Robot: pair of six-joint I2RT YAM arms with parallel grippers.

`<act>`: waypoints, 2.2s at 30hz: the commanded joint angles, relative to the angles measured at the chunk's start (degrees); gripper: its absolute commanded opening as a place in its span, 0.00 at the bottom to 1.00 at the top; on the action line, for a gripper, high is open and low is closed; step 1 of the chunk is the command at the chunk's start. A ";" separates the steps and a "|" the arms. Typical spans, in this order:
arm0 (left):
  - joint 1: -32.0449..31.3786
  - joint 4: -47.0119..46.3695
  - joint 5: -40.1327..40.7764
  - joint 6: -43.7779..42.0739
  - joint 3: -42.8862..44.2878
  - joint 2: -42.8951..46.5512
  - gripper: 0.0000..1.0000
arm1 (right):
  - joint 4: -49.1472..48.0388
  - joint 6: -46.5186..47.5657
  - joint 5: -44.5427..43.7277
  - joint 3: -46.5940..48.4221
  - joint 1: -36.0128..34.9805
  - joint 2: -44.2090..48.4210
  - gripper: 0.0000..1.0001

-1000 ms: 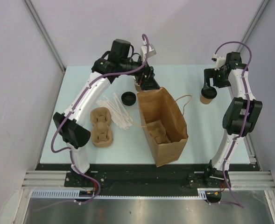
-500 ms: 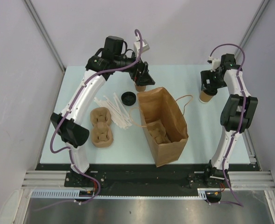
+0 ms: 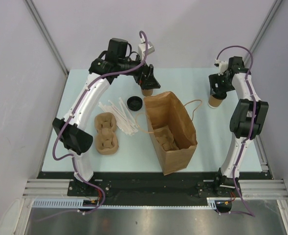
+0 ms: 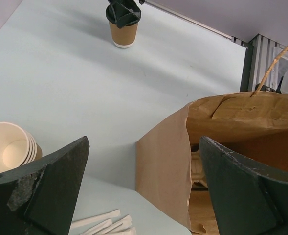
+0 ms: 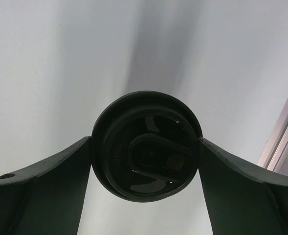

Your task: Pack the takeout coffee

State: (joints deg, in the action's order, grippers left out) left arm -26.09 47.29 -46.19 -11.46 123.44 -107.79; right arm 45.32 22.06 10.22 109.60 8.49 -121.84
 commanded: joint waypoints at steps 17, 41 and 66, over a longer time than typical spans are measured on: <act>5.43 -3.17 1.11 4.43 0.23 5.31 0.99 | 0.37 6.50 -2.13 -2.82 -1.37 12.68 0.71; 21.87 -10.20 0.05 9.27 -29.19 24.98 0.99 | 8.39 12.74 -0.89 31.37 -39.76 24.81 0.69; 37.51 -12.74 4.54 15.59 -39.23 36.42 0.99 | 14.19 16.87 -8.54 7.48 -86.01 26.31 0.54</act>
State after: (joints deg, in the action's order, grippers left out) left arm 11.11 37.34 -41.01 1.83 83.64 -73.49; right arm 60.27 40.32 4.56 123.00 -75.94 -96.51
